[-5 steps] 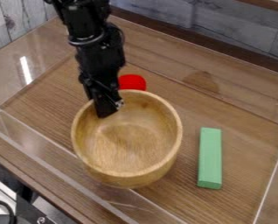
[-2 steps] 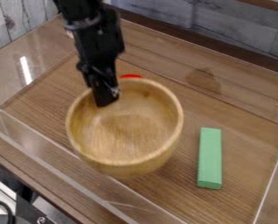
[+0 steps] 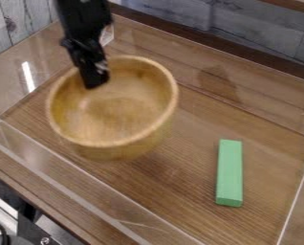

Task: Move the red fruit to the left

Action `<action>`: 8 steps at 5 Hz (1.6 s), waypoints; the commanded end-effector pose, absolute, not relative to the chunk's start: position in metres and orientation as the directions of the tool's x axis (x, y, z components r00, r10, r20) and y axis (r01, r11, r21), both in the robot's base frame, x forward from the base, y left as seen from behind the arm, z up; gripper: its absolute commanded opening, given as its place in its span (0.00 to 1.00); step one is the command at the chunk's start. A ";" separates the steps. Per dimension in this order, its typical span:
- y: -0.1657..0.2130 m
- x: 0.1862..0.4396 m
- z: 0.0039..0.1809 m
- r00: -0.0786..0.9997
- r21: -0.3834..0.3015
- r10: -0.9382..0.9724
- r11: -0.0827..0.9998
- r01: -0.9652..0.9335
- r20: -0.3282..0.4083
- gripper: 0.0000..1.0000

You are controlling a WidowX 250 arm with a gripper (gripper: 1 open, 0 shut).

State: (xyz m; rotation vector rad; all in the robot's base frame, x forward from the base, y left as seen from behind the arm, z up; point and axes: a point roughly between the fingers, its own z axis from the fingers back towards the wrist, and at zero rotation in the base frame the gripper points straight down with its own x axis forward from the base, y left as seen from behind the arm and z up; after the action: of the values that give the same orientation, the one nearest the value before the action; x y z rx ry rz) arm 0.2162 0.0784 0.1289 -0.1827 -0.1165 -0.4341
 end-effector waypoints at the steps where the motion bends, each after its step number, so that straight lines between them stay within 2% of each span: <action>1: 0.060 0.209 0.141 0.878 -0.133 -0.443 0.873 0.469 0.181 0.00; 3: 0.069 0.190 0.147 0.866 -0.179 -0.468 0.850 0.496 0.176 0.00; 5: 0.036 0.186 0.136 0.881 -0.232 -0.434 0.852 0.469 0.188 0.00; 7: 0.060 0.185 0.128 0.915 -0.257 -0.347 0.883 0.393 0.206 0.00; 8: 0.042 0.181 0.124 0.902 -0.272 -0.375 0.864 0.423 0.214 0.00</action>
State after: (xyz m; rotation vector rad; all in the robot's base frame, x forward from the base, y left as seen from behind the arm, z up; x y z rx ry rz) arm 0.1769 0.0396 0.1154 -0.3447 -0.1195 -0.4204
